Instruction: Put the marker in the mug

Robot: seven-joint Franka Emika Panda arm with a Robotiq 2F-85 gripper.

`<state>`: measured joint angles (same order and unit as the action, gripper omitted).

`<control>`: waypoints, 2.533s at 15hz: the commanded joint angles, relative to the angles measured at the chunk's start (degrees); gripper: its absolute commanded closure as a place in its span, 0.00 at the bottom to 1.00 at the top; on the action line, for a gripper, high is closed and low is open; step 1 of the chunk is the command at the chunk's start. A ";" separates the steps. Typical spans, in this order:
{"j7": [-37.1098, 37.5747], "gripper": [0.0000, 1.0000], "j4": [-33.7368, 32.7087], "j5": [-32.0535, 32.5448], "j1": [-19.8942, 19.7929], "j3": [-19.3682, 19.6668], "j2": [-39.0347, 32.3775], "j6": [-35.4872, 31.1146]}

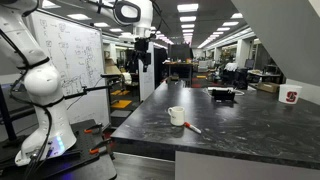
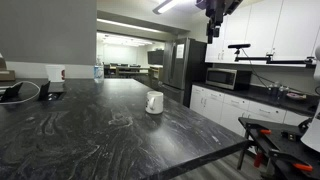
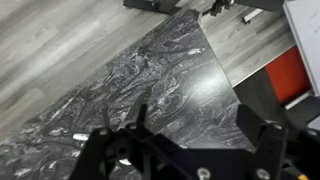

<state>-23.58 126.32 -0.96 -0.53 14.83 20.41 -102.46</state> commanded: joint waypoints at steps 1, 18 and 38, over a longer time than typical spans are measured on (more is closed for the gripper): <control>-0.41 0.00 -0.16 -0.47 -1.47 -1.27 -0.18 0.16; -0.83 0.00 -0.32 0.40 -1.63 -1.42 -1.11 -0.96; -53.23 0.00 -31.41 6.84 -14.12 -4.09 -42.05 -10.40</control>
<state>-68.83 103.13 5.35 -11.49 13.47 -15.26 -116.71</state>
